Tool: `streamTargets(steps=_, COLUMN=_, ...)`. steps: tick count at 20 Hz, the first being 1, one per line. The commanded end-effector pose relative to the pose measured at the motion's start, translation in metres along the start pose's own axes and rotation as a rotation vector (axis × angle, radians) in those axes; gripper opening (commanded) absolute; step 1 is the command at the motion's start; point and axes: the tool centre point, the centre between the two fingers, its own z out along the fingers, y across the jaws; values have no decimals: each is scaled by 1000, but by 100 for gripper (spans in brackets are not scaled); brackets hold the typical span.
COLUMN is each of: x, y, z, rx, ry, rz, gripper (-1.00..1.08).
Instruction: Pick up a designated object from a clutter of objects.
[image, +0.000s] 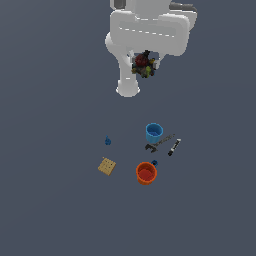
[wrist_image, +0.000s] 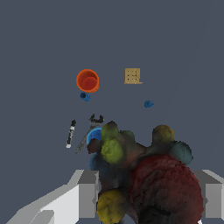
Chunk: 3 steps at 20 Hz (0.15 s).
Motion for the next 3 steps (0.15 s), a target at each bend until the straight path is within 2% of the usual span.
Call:
streamTargets(steps=1, x=-1, y=-2, z=-4, rx=0, ry=0, rz=1, gripper=-100)
streamTargets(steps=3, x=-1, y=-2, z=-4, rx=0, ry=0, rz=1, gripper=-100)
